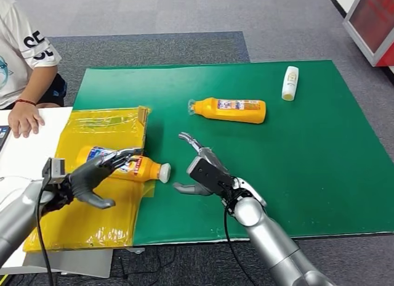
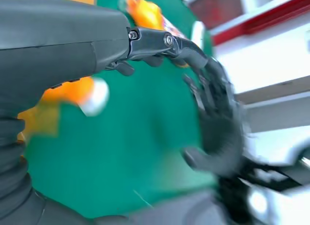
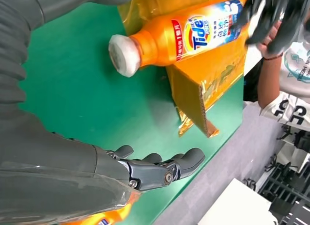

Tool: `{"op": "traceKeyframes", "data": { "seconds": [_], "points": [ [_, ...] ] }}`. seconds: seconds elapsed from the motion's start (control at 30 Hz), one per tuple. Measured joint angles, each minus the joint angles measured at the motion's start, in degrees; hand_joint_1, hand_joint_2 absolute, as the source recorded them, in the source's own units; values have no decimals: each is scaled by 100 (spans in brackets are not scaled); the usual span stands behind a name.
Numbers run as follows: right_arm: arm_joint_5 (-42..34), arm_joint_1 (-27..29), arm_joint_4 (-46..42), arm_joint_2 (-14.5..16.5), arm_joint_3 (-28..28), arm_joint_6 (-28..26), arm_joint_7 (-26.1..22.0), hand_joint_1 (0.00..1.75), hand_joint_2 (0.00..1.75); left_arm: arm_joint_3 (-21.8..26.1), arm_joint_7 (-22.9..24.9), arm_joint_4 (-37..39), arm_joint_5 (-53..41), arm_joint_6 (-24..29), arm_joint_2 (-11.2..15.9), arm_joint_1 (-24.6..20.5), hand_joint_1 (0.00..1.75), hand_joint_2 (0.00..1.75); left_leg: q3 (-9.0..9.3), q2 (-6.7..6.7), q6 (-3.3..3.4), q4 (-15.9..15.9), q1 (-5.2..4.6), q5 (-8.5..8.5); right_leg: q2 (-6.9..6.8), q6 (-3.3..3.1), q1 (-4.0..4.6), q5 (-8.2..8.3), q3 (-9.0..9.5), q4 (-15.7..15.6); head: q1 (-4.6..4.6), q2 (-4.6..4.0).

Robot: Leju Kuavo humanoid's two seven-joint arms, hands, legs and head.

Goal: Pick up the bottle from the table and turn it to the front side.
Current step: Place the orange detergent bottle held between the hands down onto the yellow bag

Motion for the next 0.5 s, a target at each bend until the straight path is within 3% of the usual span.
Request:
{"op": "traceKeyframes", "data": {
  "seconds": [0.2, 0.5],
  "points": [
    [-138, 128, -169, -45, 26, 19, -5, 0, 175, 1119, -20, -638, -52, -125, -213, 1017, 0, 175, -1, 0, 0, 0, 0, -4, 0, 0, 0, 0, 2, -2, 1, 0],
    [-796, 479, -521, -118, -211, 380, -177, 0, 175, 1869, -7, -1057, -307, 404, -724, 1779, 0, 175, 0, -2, 1, 0, 0, -5, -1, 0, 0, 0, 4, -2, 0, 0]
  ]
}}
